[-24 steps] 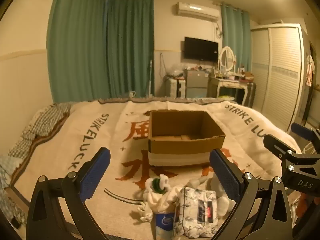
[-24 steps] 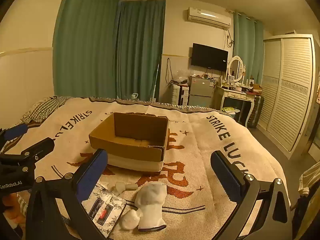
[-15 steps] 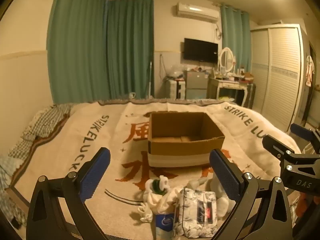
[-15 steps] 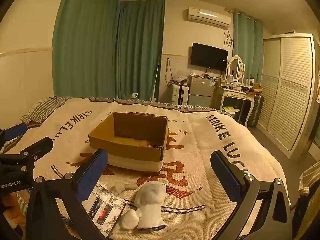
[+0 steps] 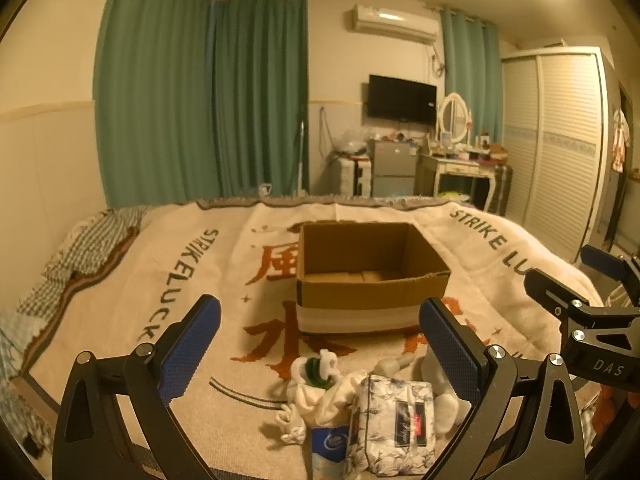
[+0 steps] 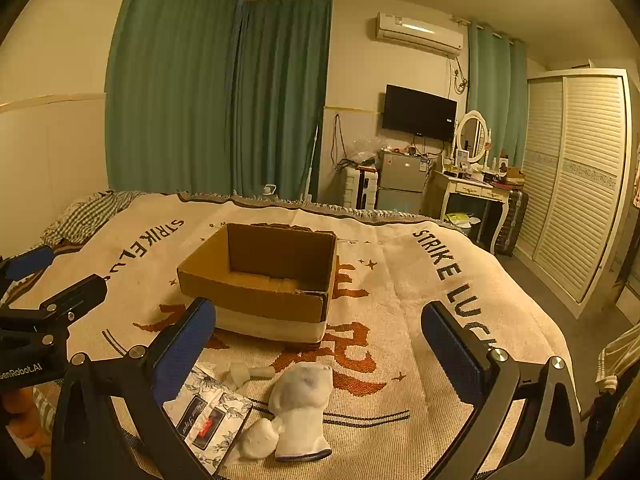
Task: Organize soft objects
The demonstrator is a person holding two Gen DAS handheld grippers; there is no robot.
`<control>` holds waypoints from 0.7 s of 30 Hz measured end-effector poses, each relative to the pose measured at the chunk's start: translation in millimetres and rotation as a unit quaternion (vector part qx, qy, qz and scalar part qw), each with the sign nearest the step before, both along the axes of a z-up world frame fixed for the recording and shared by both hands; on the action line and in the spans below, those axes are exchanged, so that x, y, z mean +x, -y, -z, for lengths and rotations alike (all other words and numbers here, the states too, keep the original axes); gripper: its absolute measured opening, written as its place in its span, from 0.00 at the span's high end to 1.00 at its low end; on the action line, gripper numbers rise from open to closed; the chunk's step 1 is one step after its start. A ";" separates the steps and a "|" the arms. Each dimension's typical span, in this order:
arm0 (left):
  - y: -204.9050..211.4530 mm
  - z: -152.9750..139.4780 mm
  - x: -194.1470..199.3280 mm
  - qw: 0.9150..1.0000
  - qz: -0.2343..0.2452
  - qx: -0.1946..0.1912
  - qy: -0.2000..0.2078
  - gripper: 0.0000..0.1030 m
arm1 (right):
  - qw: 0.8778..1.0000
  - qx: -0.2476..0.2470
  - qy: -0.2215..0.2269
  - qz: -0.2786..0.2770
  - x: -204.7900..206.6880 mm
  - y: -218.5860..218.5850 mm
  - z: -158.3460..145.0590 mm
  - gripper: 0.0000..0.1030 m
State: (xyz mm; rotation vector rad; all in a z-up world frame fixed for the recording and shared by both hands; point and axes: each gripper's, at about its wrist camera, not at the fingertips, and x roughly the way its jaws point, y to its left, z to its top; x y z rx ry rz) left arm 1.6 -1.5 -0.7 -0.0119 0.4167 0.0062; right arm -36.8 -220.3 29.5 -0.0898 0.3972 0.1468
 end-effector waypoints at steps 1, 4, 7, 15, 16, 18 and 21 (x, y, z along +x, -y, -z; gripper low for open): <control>0.2 0.3 0.1 1.000 0.000 -0.001 -0.002 0.02 | 1.000 -0.001 0.000 0.000 1.8 -0.5 0.1 0.00; -0.8 2.2 -1.0 1.000 -0.001 -0.003 -0.005 0.02 | 1.000 -0.001 -0.001 -0.001 2.2 -0.1 0.1 0.00; -1.3 1.6 -1.3 1.000 0.000 -0.003 -0.005 0.02 | 1.000 -0.002 -0.002 -0.001 3.0 -0.2 1.2 0.00; -0.4 2.0 -0.6 1.000 0.004 0.001 -0.006 0.02 | 1.000 -0.001 -0.005 -0.001 4.3 -0.1 6.9 0.00; -0.3 1.6 -0.2 1.000 0.004 0.001 -0.006 0.02 | 1.000 -0.001 -0.005 -0.001 4.3 -0.3 6.5 0.00; 1.0 2.4 0.1 1.000 0.005 0.003 -0.007 0.02 | 1.000 0.000 -0.007 -0.001 4.6 0.7 7.6 0.00; 1.6 3.4 0.5 1.000 0.004 0.005 -0.008 0.02 | 1.000 0.000 -0.008 -0.001 4.0 0.9 7.8 0.00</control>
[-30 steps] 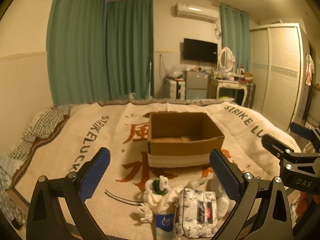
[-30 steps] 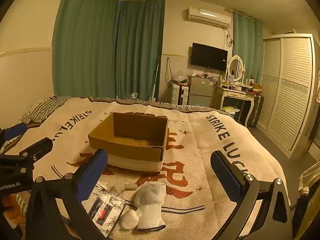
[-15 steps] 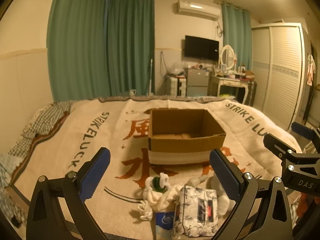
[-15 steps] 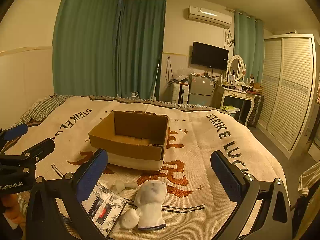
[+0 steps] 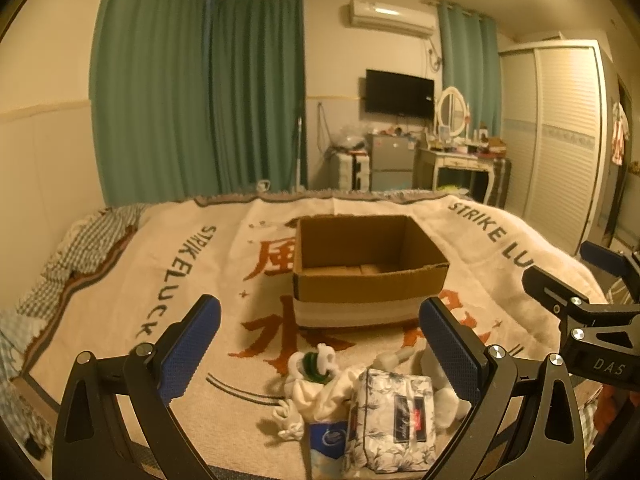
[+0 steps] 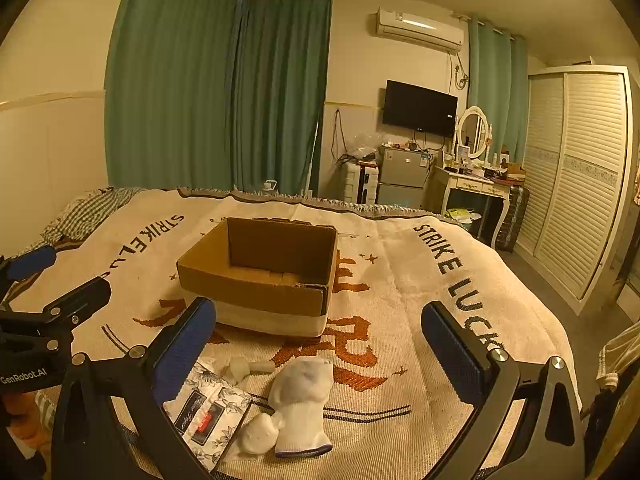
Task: Organize soft objects
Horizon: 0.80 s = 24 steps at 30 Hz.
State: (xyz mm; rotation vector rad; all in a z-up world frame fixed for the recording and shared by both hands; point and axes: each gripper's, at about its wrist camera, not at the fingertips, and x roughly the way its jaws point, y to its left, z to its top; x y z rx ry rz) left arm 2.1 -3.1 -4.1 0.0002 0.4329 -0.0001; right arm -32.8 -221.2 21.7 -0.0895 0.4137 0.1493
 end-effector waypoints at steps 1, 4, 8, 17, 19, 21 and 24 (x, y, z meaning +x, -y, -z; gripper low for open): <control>0.0 0.5 0.0 1.000 0.000 0.001 0.000 0.02 | 1.000 0.000 0.000 0.000 0.0 -0.5 -0.7 0.00; -0.6 0.8 0.5 1.000 -0.001 0.002 -0.001 0.02 | 1.000 -0.001 -0.001 0.002 -1.2 0.6 -0.7 0.00; 0.4 1.1 -1.0 1.000 -0.004 0.003 -0.001 0.02 | 1.000 0.001 -0.003 0.001 -0.9 0.9 -0.3 0.00; 0.5 1.1 -2.5 1.000 -0.003 0.004 -0.001 0.02 | 1.000 0.001 -0.006 0.002 -1.3 0.7 0.5 0.00; 0.5 1.1 -2.4 1.000 -0.003 0.004 -0.001 0.02 | 1.000 0.001 -0.006 0.002 -1.2 0.6 0.4 0.00; 0.5 1.0 -2.3 1.000 -0.003 0.004 -0.001 0.02 | 1.000 0.001 -0.007 0.002 -1.3 0.8 0.6 0.00; 1.1 0.7 -3.0 1.000 -0.002 0.004 0.000 0.02 | 1.000 0.001 -0.006 0.001 -1.4 1.0 0.4 0.00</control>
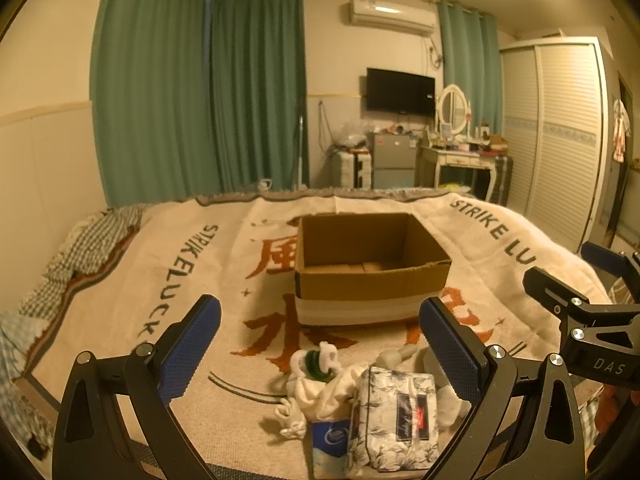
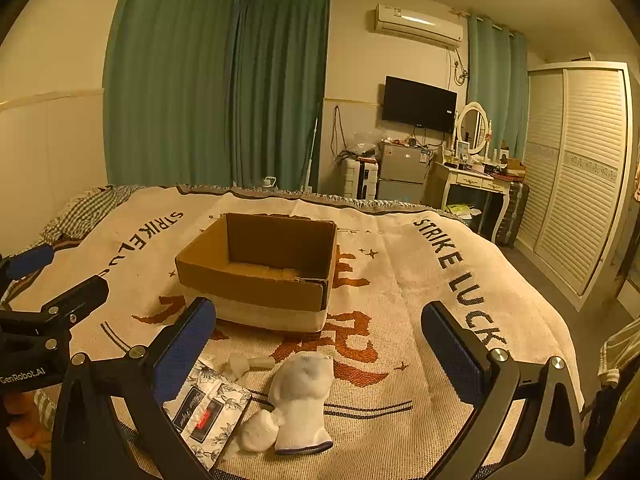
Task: Organize soft objects
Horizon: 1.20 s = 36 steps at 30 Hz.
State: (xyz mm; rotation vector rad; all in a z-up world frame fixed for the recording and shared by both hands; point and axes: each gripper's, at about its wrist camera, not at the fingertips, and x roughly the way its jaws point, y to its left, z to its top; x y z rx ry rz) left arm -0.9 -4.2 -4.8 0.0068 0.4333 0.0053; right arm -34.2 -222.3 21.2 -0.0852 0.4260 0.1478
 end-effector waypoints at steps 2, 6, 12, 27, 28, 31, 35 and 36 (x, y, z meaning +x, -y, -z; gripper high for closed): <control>0.4 -0.3 -0.9 1.000 0.001 0.001 0.002 0.02 | 1.000 -0.001 0.001 0.001 0.5 -0.7 -0.2 0.00; 1.1 -3.4 -2.3 1.000 0.003 0.002 0.007 0.02 | 1.000 -0.002 0.001 0.001 -0.4 -0.8 -0.8 0.00; 4.9 -12.7 -7.6 1.000 0.009 0.004 0.015 0.02 | 1.000 -0.003 0.007 0.003 -6.8 0.3 -8.4 0.00; 16.9 52.7 13.8 0.995 0.022 0.009 -0.092 0.03 | 0.999 -0.027 -0.047 0.003 -4.0 11.7 29.8 0.00; 19.5 62.1 17.6 0.994 0.025 0.008 -0.107 0.04 | 0.998 -0.027 -0.054 0.005 -1.1 13.9 36.3 0.00; 32.3 87.7 24.7 0.987 0.041 0.005 -0.153 0.13 | 0.997 -0.020 -0.078 0.007 8.5 19.1 52.3 0.00; 50.5 105.9 24.5 0.980 0.072 0.005 -0.183 0.13 | 0.995 -0.019 -0.095 0.007 17.4 20.4 67.1 0.00; 55.6 109.0 23.3 0.978 0.083 0.005 -0.190 0.13 | 0.995 -0.018 -0.099 0.006 18.8 20.4 70.1 0.00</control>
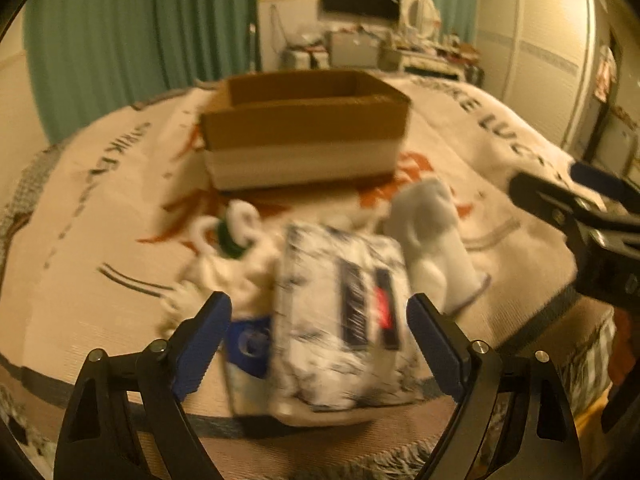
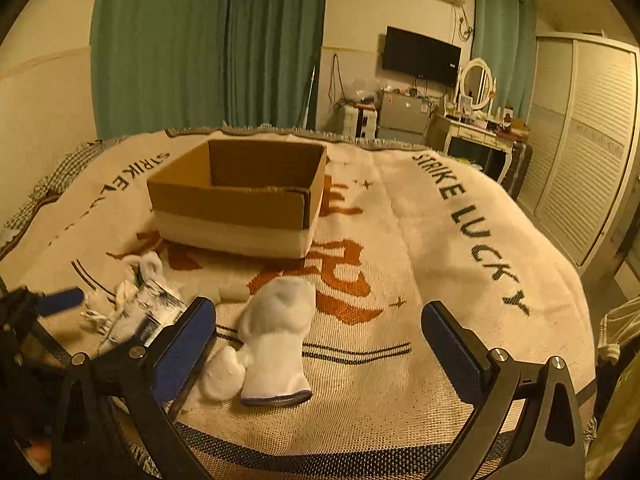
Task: Organize soft objects
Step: 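Grasp the floral tissue pack with the left gripper while the right gripper grasps the white sock, then carry the floral tissue pack and white sock into the box and release both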
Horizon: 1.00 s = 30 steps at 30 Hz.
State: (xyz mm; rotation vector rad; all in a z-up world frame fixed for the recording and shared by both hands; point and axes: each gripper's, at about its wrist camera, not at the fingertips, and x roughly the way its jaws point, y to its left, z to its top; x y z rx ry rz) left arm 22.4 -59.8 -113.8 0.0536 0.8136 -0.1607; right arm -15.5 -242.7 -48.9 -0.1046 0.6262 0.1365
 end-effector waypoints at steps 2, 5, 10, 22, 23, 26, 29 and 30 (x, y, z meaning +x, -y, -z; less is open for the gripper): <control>10.4 4.4 -3.2 1.000 0.023 -0.007 -0.015 0.13 | 1.000 0.001 -0.006 0.000 2.5 -0.1 4.3 0.00; 22.7 9.8 -5.6 0.999 0.026 0.031 -0.015 0.13 | 1.000 0.001 -0.013 0.002 5.9 0.3 8.7 0.00; 23.2 31.6 3.4 0.997 0.016 0.052 -0.052 0.19 | 1.000 -0.001 -0.023 0.005 8.3 -1.1 12.4 0.00; -8.5 -32.3 -11.5 0.999 0.001 0.003 0.043 0.24 | 0.999 -0.007 -0.038 0.009 19.2 -2.0 18.7 0.00; -14.6 -32.9 -5.8 0.999 -0.005 0.003 0.046 0.24 | 0.999 -0.007 -0.041 0.009 23.1 -3.1 20.5 0.00; -26.3 -35.1 8.9 0.999 -0.019 0.003 0.050 0.24 | 0.998 -0.015 -0.058 0.000 40.8 -12.5 29.2 0.00; -33.7 -35.6 26.8 0.998 -0.028 -0.001 0.048 0.24 | 0.997 -0.018 -0.078 -0.010 59.8 -22.3 40.2 0.00; -35.3 -35.4 31.3 0.998 -0.029 0.001 0.048 0.24 | 0.996 -0.015 -0.087 -0.011 67.5 -25.2 45.5 0.01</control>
